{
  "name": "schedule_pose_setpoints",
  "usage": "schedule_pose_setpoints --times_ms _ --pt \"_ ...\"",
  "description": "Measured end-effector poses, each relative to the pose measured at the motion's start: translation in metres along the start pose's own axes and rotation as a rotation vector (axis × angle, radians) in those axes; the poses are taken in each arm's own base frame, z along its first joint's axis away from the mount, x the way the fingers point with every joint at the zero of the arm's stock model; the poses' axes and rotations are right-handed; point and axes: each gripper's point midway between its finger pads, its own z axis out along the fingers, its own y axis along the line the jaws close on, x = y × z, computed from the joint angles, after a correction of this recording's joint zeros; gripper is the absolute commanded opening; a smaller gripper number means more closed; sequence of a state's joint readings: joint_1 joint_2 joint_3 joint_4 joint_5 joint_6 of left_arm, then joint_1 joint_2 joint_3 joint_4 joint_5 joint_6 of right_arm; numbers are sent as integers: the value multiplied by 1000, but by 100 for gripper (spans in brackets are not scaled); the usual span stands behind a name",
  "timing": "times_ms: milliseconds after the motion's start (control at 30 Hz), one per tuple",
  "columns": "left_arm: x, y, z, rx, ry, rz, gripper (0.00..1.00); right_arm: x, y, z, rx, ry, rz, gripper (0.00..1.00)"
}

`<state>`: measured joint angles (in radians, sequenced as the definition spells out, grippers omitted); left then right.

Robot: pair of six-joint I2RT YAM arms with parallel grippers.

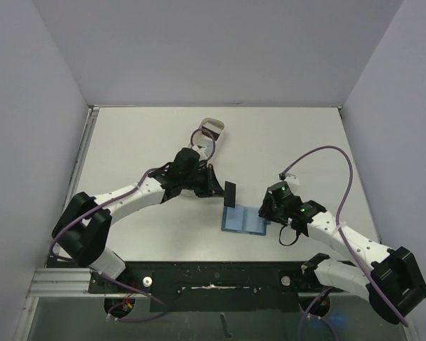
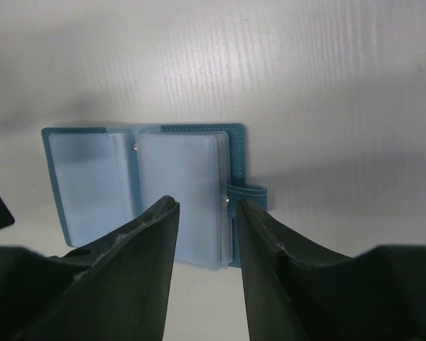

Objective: Put the credit cards into the card holder
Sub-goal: Insert the credit card into the card holder.

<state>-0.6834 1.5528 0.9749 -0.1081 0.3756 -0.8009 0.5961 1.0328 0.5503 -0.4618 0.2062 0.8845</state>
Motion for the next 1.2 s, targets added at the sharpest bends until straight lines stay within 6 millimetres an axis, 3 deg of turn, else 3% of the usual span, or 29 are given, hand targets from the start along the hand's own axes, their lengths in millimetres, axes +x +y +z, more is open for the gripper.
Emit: schedule_pose_setpoints --times_ms 200,400,833,1200 --pt "32 -23 18 71 84 38 0 6 -10 10 13 26 12 39" --pt "58 -12 37 47 169 22 0 12 -10 17 5 49 12 37" --pt "78 3 51 17 243 3 0 21 -16 25 7 65 12 32" --pt "84 8 54 10 264 -5 0 22 -14 26 -7 65 10 31"
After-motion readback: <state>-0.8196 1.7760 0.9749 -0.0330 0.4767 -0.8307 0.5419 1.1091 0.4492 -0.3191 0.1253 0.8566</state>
